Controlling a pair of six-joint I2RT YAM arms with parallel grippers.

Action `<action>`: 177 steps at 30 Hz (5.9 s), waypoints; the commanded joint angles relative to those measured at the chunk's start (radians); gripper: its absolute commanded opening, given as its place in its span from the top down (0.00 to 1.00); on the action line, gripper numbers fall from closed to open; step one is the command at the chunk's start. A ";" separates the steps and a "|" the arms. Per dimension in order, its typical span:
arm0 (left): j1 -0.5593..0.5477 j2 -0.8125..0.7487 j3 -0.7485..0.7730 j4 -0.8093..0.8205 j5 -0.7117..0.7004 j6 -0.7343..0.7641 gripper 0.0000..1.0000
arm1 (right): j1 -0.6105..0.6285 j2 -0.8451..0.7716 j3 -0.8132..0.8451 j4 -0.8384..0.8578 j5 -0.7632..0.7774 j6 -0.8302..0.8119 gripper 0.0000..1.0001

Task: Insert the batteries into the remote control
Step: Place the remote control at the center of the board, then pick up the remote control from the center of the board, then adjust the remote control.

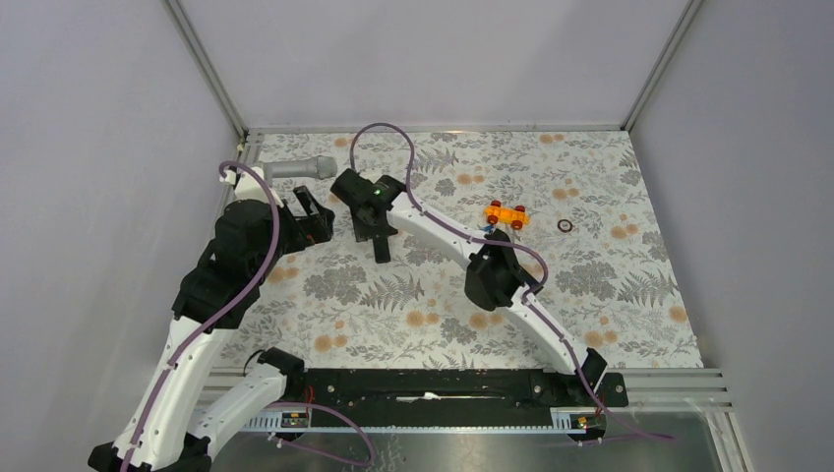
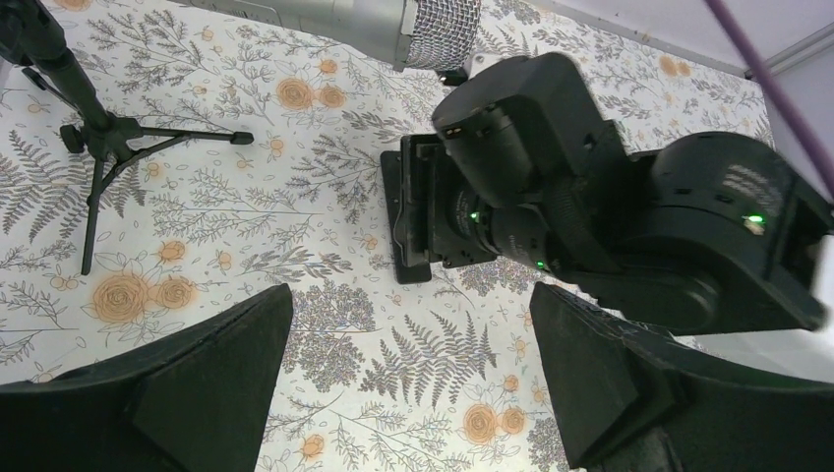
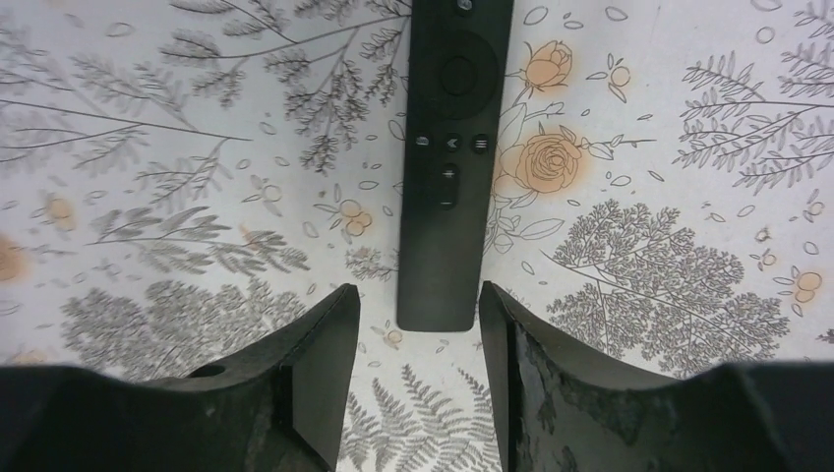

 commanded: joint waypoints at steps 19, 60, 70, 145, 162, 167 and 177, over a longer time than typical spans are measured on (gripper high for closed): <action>0.004 0.025 0.012 0.280 0.183 0.057 0.01 | -0.376 -0.936 -1.206 0.281 -0.171 -0.482 0.14; 0.003 0.167 -0.082 0.405 0.407 -0.041 0.01 | -0.579 -0.917 -1.461 0.440 -0.672 -0.560 0.61; -0.133 0.556 0.027 0.248 0.458 -0.139 0.01 | -0.485 -1.071 -1.676 0.918 -0.942 -0.281 0.62; -0.128 0.984 0.424 -0.141 0.384 -0.592 0.94 | 0.123 -1.075 -1.675 1.192 0.221 -0.399 0.73; -0.113 0.937 0.376 -0.067 0.383 -0.578 0.48 | 0.150 -1.103 -1.674 1.215 0.275 -0.421 0.94; -0.113 0.823 0.275 0.088 0.360 -0.541 0.14 | 0.094 -1.194 -1.686 1.212 0.163 -0.334 0.96; -0.113 0.628 0.132 0.452 0.438 -0.437 0.01 | -0.206 -1.340 -1.793 1.276 -0.398 -0.021 0.95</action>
